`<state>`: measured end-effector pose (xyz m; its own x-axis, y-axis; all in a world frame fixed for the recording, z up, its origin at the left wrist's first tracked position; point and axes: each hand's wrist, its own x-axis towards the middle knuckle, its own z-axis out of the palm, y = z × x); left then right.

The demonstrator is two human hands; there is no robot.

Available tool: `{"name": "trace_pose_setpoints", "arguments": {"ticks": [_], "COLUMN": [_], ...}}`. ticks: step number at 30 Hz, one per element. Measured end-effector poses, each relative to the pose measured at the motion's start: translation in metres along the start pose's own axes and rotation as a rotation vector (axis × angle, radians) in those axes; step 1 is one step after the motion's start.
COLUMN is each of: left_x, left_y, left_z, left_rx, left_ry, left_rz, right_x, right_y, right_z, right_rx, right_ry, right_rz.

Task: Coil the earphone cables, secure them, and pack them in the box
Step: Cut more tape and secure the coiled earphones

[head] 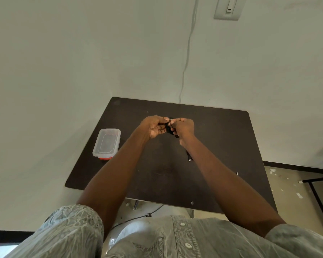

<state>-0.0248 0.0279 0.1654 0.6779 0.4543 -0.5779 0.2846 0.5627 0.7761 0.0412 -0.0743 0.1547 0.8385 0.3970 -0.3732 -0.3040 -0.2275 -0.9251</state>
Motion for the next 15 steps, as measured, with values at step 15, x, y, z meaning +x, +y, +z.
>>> {"name": "trace_pose_setpoints", "arguments": {"ticks": [15], "left_x": [-0.004], "left_y": [0.012], "left_z": [-0.007], "left_rx": [0.071], "left_ry": [0.014], "left_rz": [-0.007], "right_x": [-0.006], "right_y": [0.005], "right_z": [0.008], "right_rx": [0.088], "right_ry": [0.016], "right_rz": [-0.173]}}
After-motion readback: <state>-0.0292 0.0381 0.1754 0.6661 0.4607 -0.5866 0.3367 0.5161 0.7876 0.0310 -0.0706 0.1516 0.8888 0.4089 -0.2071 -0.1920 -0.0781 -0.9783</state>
